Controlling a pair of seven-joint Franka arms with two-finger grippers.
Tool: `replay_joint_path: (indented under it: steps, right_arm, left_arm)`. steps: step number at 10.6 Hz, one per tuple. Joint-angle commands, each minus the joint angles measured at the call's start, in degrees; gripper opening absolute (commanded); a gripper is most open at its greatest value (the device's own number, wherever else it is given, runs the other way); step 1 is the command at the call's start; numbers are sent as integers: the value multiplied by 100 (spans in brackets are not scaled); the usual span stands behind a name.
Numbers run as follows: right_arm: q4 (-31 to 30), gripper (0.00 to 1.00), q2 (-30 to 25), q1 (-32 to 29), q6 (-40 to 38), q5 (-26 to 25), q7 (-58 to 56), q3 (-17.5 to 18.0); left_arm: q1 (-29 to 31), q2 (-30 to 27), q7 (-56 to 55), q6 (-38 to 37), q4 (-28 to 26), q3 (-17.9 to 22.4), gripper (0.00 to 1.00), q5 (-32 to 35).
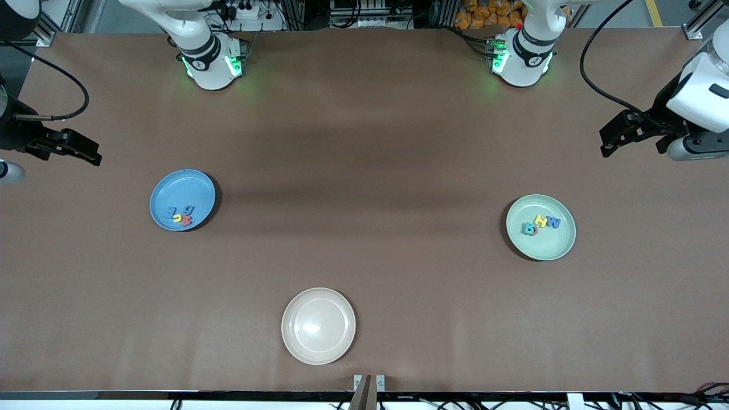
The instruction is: Sort upper and lower case letters into plates
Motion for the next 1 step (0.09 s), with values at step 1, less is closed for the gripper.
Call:
replay_joint_path:
  steps: [1]
  right_arm:
    - [-160, 100, -158, -79, 31, 89, -91, 27]
  left_arm:
    - [54, -23, 151, 35, -8, -14, 100, -54]
